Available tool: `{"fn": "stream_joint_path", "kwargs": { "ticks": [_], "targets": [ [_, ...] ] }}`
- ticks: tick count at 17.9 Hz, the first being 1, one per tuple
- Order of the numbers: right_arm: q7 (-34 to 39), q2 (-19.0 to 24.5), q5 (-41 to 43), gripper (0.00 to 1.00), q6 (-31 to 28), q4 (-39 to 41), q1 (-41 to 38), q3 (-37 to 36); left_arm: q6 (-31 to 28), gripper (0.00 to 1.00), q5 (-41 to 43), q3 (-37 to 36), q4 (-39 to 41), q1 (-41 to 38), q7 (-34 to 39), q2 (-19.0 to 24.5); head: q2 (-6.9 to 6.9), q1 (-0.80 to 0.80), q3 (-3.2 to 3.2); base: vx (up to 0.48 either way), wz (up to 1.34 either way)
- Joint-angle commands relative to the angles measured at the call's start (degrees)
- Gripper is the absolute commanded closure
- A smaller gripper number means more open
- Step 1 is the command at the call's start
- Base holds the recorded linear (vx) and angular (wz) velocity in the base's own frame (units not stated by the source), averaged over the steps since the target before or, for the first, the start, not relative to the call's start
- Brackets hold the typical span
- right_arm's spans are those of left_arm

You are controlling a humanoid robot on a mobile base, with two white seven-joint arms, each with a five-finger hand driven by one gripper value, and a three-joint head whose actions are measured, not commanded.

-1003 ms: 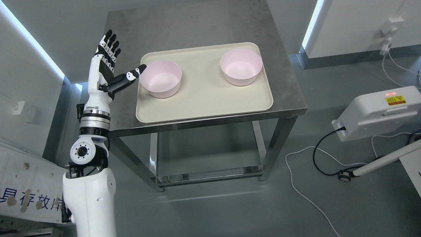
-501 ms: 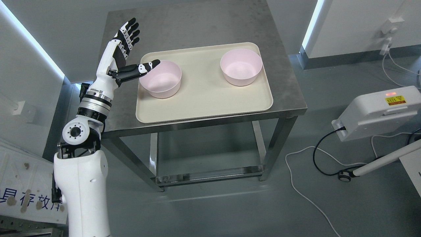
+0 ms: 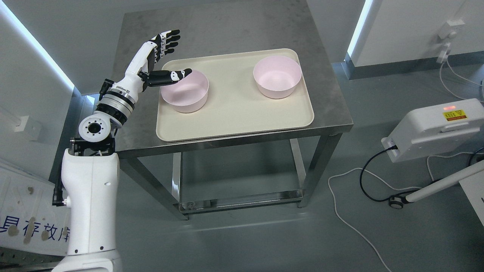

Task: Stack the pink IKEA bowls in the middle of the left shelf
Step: 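Reach the left hand toward the pink bowl nearer the robot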

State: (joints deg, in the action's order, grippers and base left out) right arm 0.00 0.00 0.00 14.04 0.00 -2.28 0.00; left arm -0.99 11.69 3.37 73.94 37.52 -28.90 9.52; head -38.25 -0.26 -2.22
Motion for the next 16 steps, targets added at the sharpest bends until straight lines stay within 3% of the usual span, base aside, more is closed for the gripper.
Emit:
{"fn": "stream_joint_path", "kwargs": {
  "ticks": [1,10,16],
  "targets": [
    [0.0,-1.0,0.1,0.0,0.1,1.0,0.0,-0.3,0.2,0.29,4.8,-7.3,-9.3,2.0,-2.7,3.7,0.0,0.0,0.0,0.0,0.0],
    [0.0,-1.0,0.1,0.0,0.1,1.0,0.0,-0.3,2.5,0.44,17.1,-9.4,-14.3,7.9,-2.5,3.1,0.0,0.0,0.0,0.0,0.0],
    [0.0,-1.0,0.1,0.0,0.1,1.0,0.0,-0.3,6.3,0.55,20.4,-11.3,-15.6,8.9,-2.5,3.1,0.0,0.0,0.0,0.0,0.0]
  ]
}}
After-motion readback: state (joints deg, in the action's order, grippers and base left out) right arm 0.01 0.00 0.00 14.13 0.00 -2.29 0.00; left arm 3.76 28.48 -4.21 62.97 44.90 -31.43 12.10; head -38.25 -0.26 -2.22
